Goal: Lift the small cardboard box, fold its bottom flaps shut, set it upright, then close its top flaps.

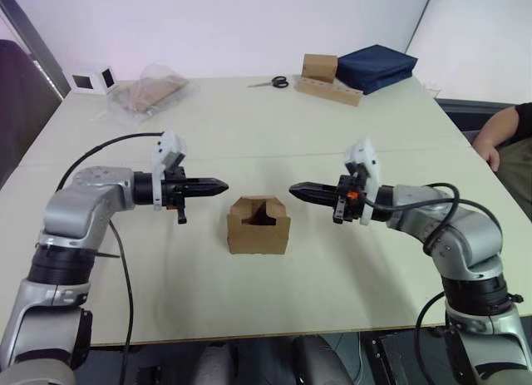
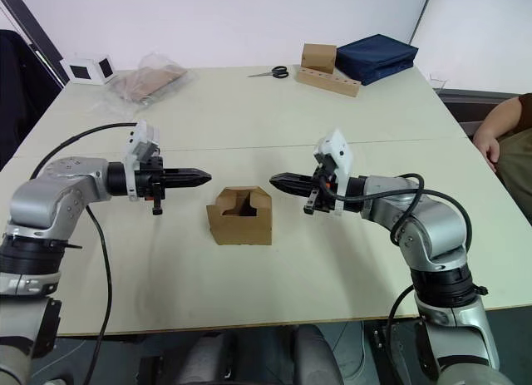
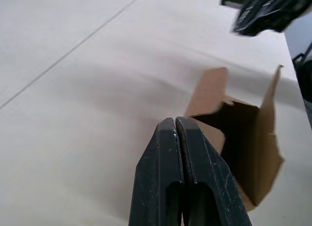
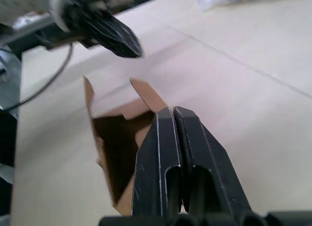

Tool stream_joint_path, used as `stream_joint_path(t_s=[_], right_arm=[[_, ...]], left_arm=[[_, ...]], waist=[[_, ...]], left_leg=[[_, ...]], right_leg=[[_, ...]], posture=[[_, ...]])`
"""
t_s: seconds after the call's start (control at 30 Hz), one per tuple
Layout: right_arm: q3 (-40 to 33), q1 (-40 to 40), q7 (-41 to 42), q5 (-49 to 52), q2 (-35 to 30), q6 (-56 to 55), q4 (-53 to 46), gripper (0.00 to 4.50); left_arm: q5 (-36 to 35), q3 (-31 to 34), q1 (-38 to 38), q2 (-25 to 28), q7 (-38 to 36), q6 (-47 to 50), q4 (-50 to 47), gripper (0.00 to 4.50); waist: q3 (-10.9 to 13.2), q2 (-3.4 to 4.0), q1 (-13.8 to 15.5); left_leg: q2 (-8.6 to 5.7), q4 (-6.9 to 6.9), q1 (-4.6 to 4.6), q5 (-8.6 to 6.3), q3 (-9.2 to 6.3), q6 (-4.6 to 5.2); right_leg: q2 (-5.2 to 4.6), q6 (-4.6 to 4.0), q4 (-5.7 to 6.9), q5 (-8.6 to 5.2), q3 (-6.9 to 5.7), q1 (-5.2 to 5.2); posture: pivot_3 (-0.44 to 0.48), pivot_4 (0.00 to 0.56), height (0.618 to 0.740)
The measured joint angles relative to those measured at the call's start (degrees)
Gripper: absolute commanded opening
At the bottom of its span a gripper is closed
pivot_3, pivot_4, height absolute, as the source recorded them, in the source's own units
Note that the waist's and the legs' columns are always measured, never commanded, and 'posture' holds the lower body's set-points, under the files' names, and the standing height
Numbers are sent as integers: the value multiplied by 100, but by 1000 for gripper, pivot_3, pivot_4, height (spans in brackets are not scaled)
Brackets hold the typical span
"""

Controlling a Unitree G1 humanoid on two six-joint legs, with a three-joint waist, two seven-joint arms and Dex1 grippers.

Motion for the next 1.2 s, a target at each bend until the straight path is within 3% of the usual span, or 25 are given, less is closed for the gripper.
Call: stream_joint_path(t_s=[0.17, 0.43, 0.8, 1.2], right_arm=[[92, -4, -125, 388, -57, 296, -728, 0], [589, 208, -358, 365, -25, 349, -1042, 0], [1322, 213, -625, -164, 155, 134, -1046, 0], [1594, 101, -534, -573, 325, -120, -451, 0]], left_arm=[[291, -178, -512, -319, -54, -427, 776, 15], [690, -564, -1011, -841, -290, -938, 1766, 15], [974, -617, -1314, -1216, -586, -1268, 2362, 15], [1299, -957, -1318, -1532, -948, -1539, 2769, 15]], waist=[[0, 0, -11], [1, -1, -14], [1, -2, -17], [1, -2, -17]], left_leg=[[0, -1, -1, -1, 0, 1], [-1, -1, -3, -1, 0, 1], [-1, -2, -3, -1, 0, 2], [-1, -3, -4, -1, 0, 2]], right_leg=[[0, 0, -6, 0, 0, 1], [0, 0, -7, 0, 0, -1], [0, 0, -8, 0, 1, -2], [1, 0, -10, 0, 0, -2]], posture=[[0, 150, 740], [0, 150, 740], [0, 150, 740], [0, 150, 740]])
